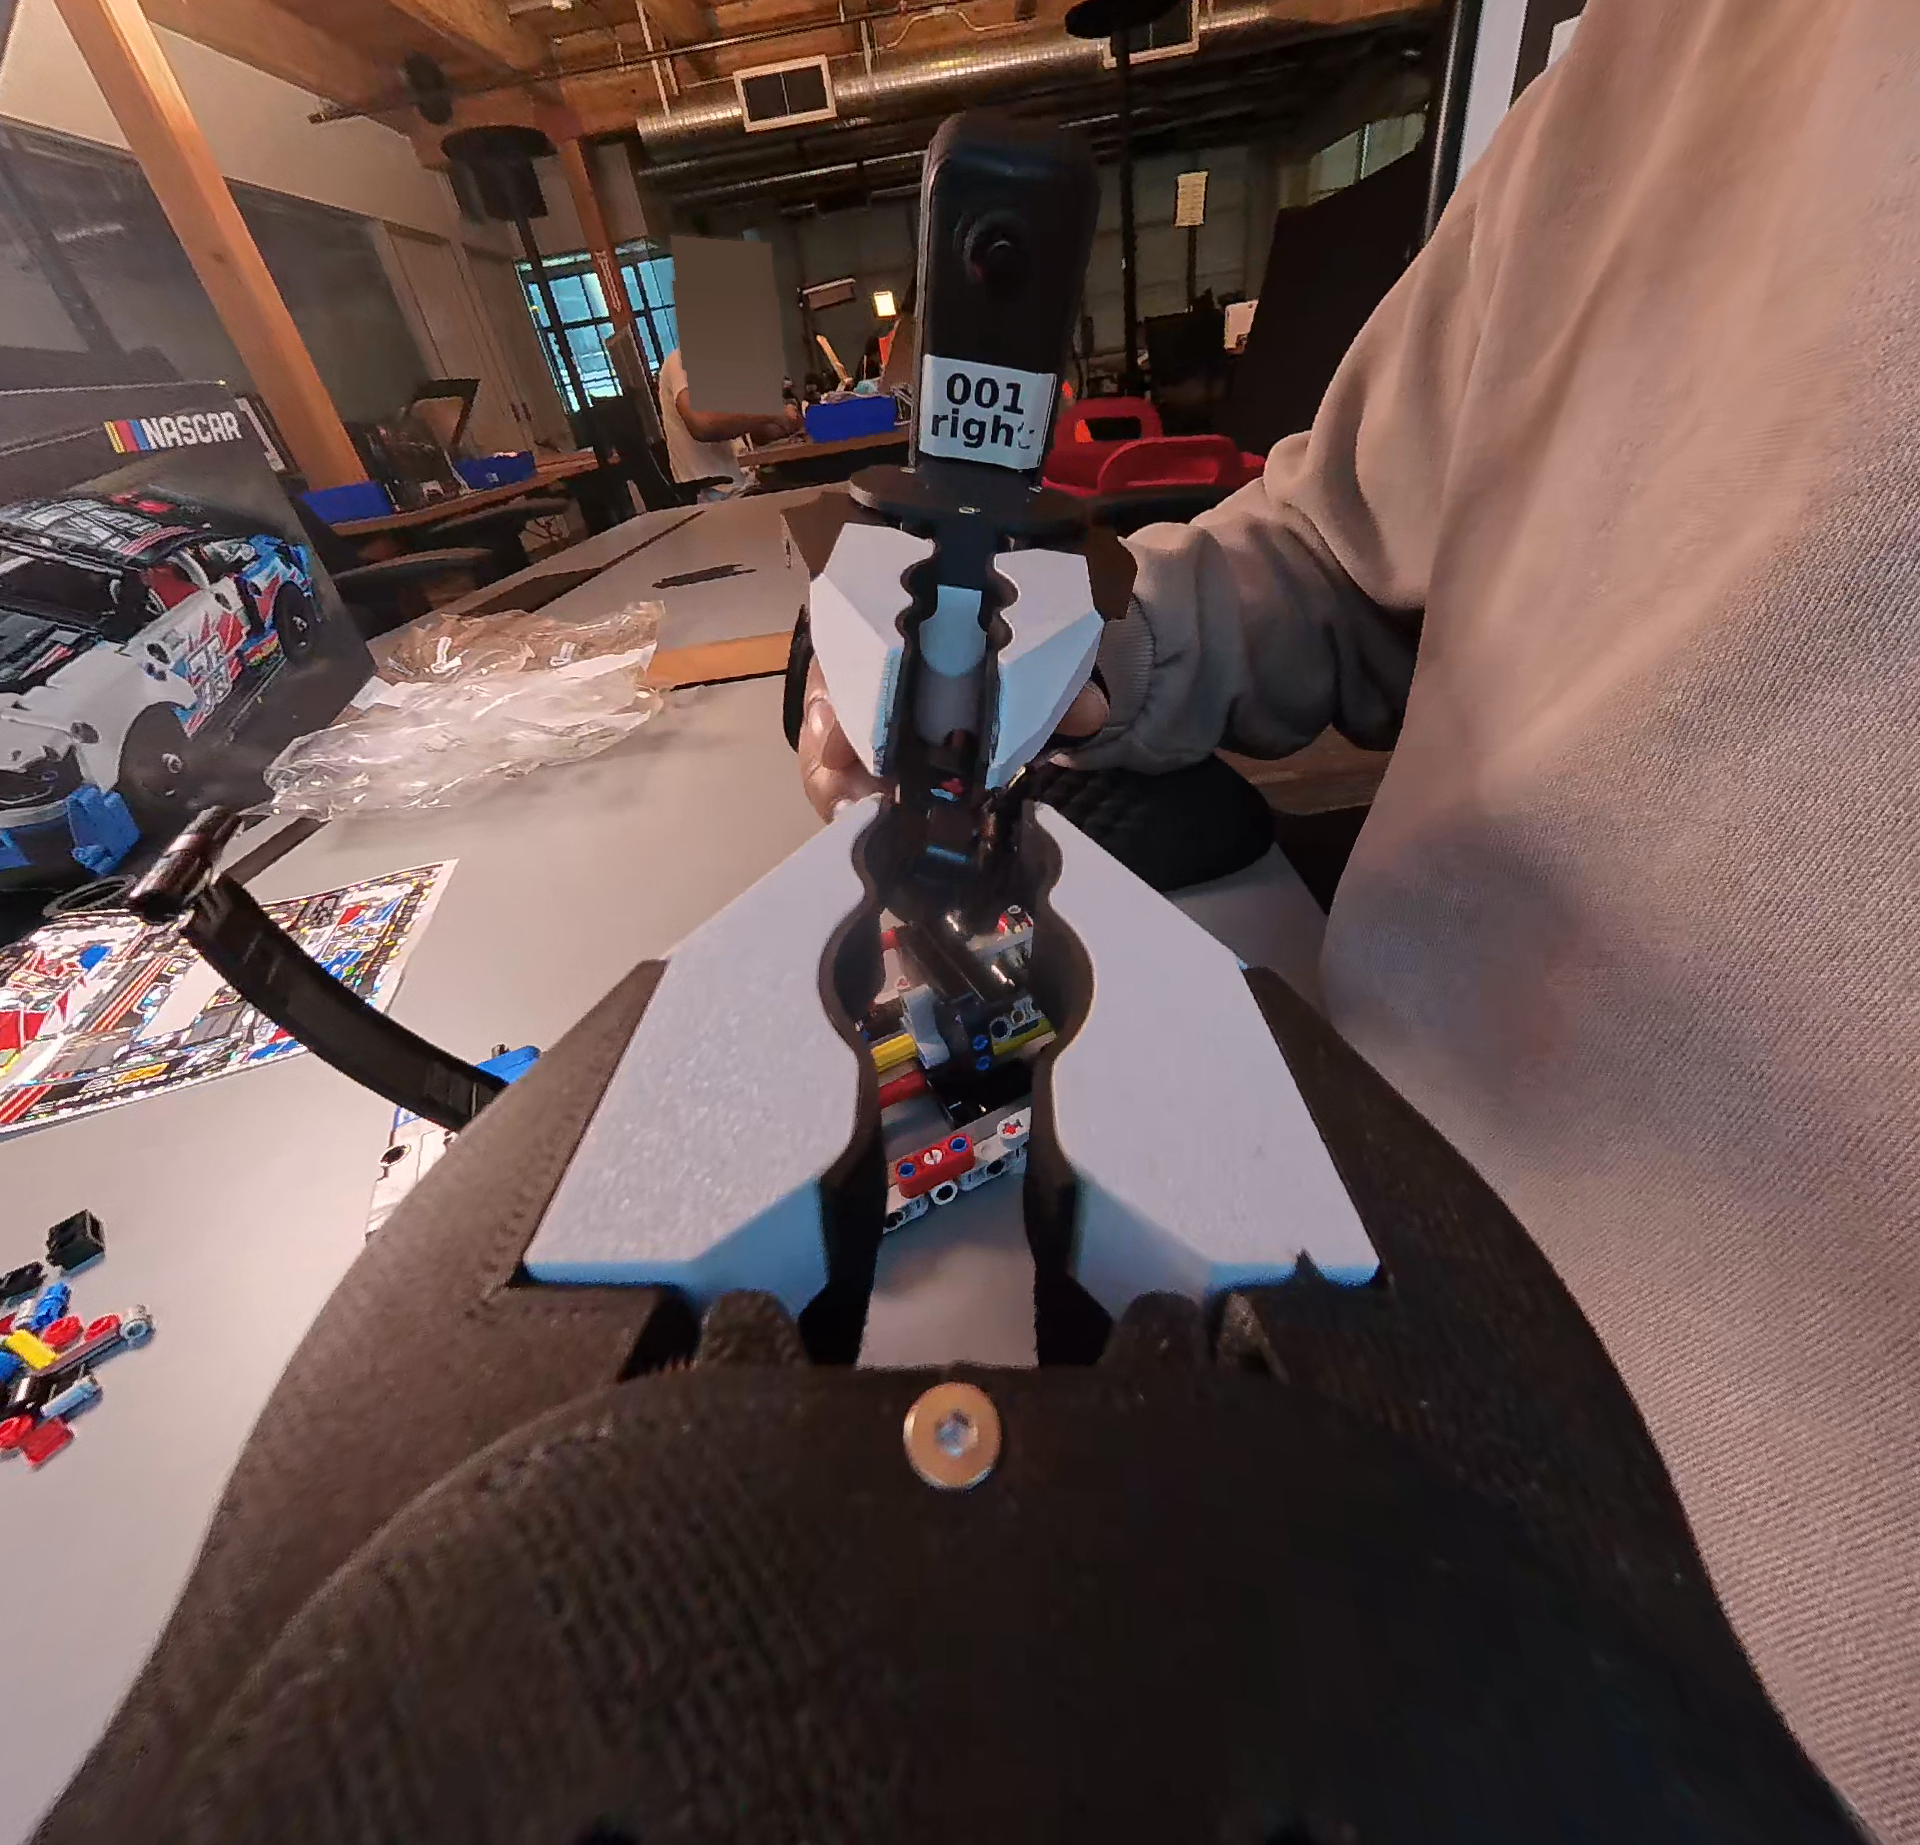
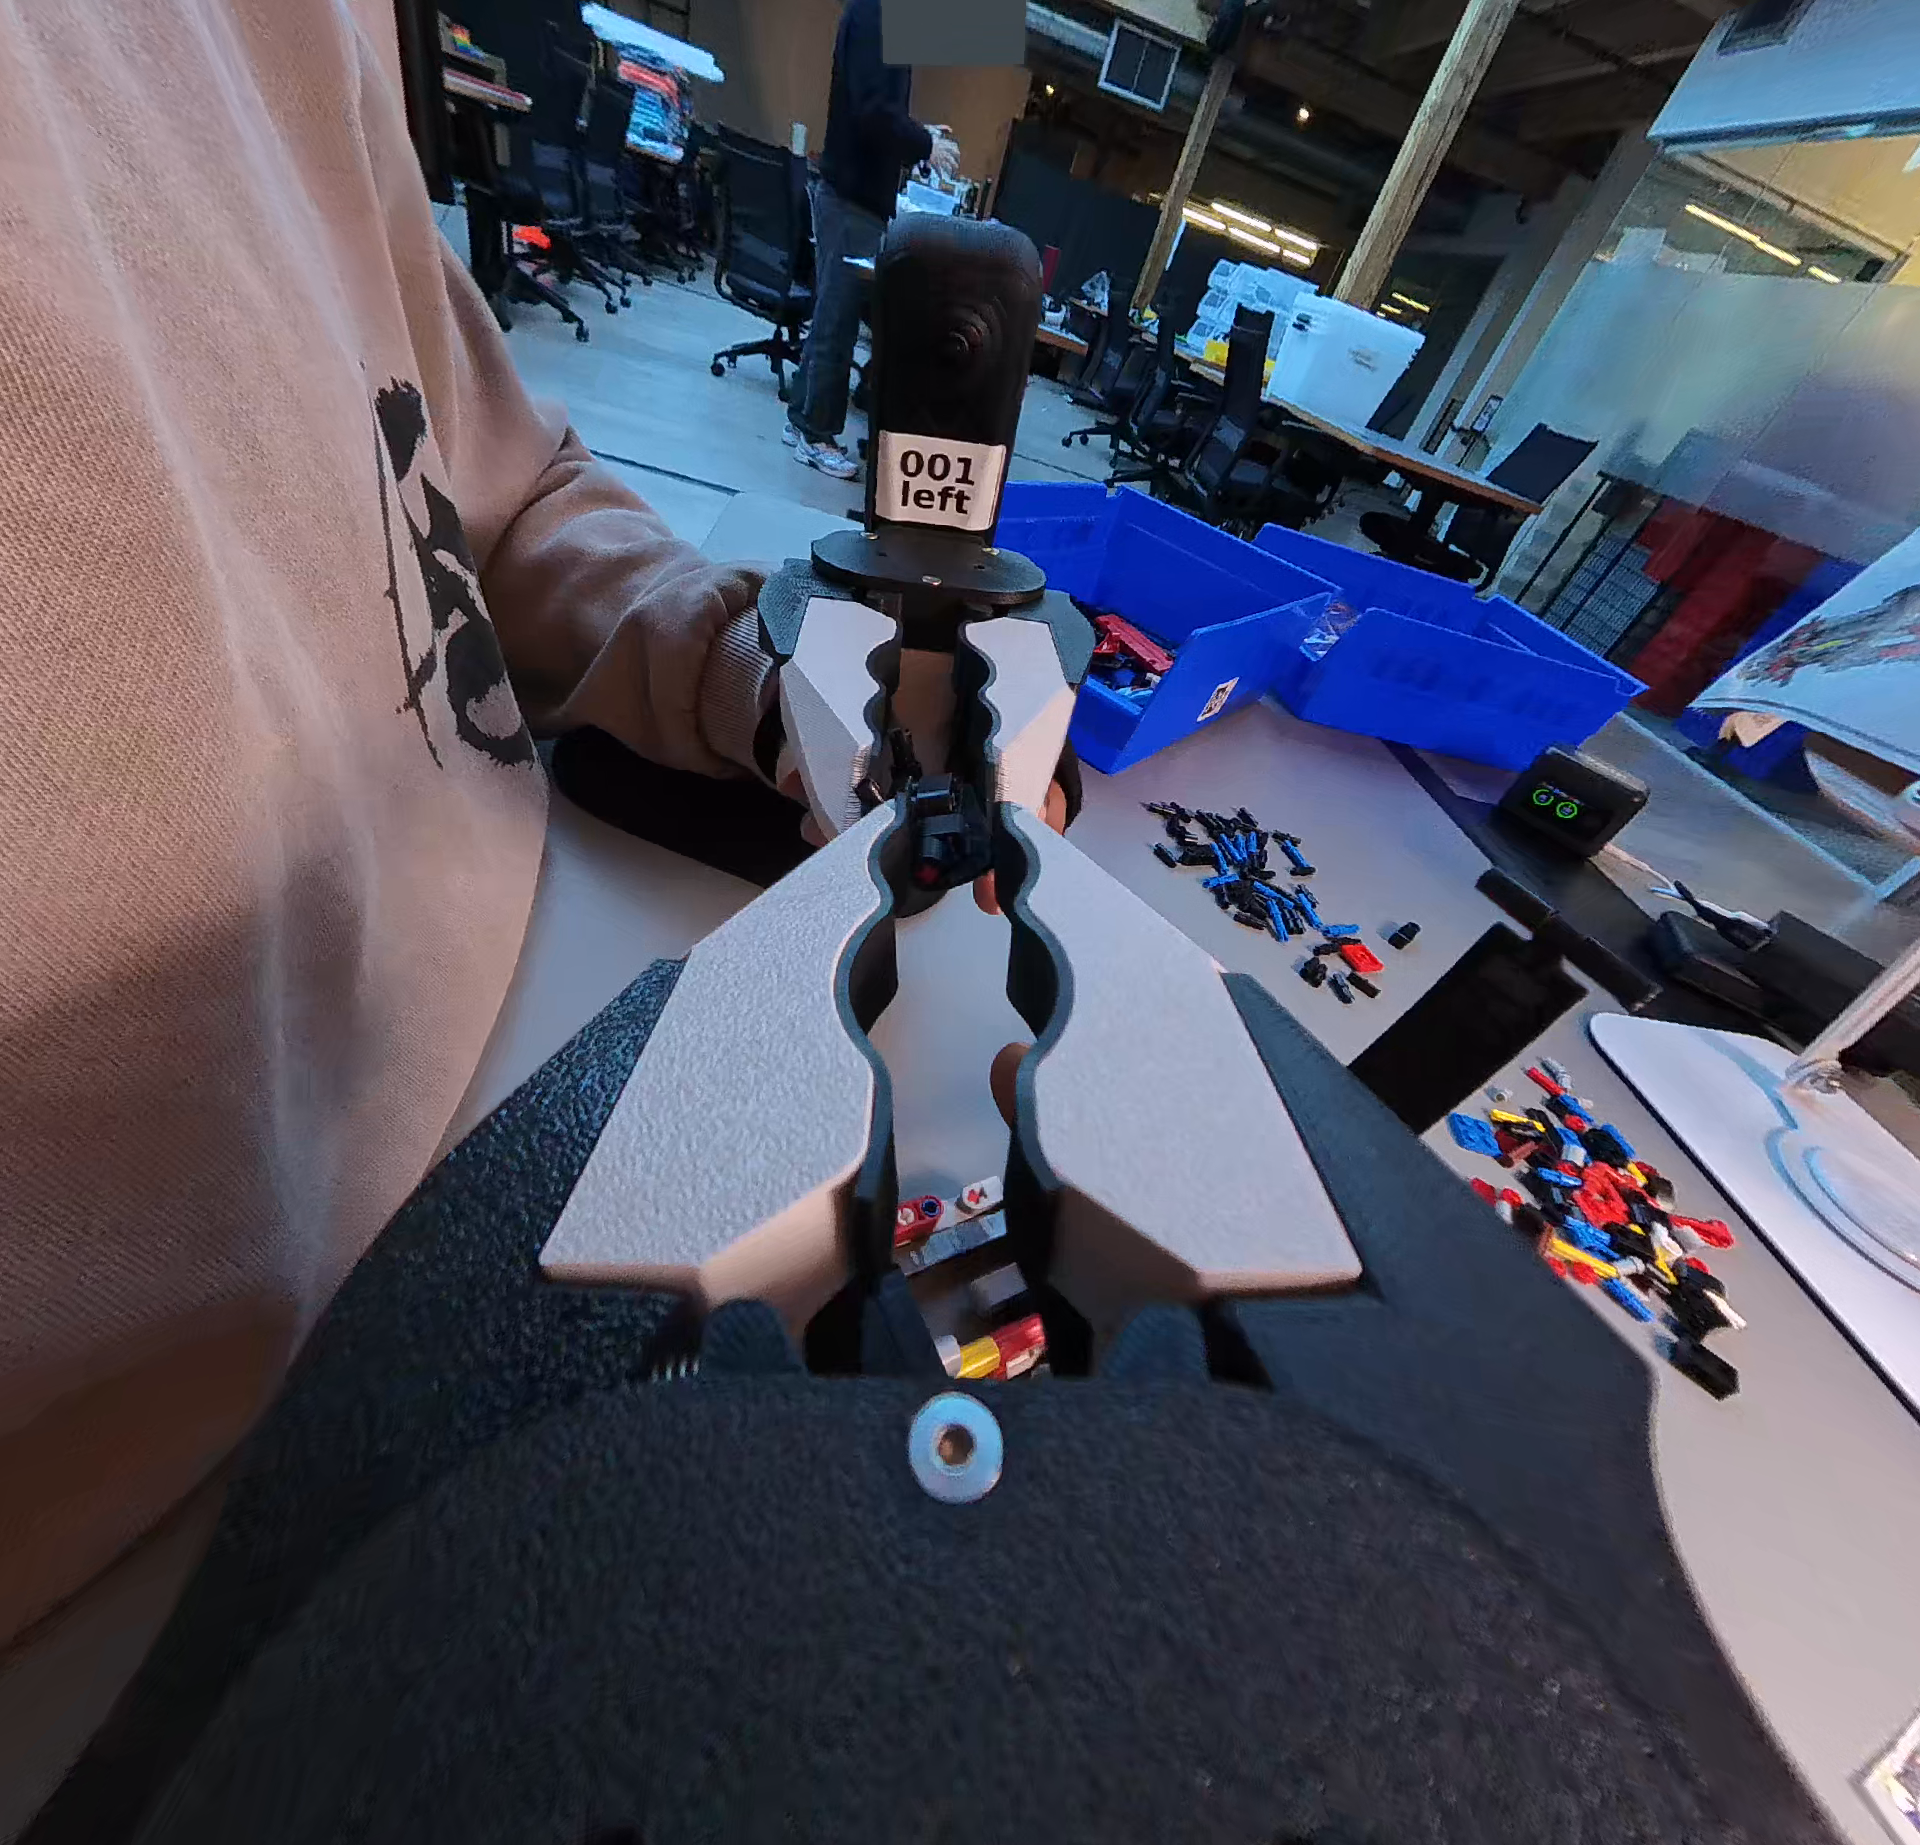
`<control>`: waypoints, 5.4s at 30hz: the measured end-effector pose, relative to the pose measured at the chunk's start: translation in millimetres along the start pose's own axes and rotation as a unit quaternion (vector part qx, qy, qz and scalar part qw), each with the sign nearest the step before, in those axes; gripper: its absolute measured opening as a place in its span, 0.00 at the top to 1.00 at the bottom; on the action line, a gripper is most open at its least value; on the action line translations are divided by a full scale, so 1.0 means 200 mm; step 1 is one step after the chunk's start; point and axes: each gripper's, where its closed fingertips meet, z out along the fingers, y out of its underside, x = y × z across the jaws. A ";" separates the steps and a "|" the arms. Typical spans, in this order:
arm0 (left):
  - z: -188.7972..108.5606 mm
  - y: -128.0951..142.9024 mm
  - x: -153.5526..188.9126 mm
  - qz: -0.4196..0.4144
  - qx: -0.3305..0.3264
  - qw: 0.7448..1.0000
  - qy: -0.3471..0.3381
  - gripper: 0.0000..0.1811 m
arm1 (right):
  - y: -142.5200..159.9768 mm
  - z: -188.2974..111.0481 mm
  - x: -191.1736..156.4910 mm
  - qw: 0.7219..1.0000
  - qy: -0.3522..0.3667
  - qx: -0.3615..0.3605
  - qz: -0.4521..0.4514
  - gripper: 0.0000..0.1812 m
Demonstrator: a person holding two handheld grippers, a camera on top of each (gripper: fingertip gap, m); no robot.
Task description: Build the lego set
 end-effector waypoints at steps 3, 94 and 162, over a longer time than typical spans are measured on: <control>0.00 0.01 0.00 0.003 -0.002 1.000 0.002 0.89 | 0.00 0.00 -0.01 1.000 0.002 0.002 -0.011 0.93; 0.09 -0.10 -0.17 -0.353 0.074 0.925 0.118 0.88 | -0.07 -0.17 0.15 0.978 0.158 0.017 -0.133 0.96; -0.03 0.12 -0.71 -0.053 -0.189 0.953 -0.229 0.95 | 0.28 -0.20 0.49 0.934 0.146 -0.143 0.294 1.00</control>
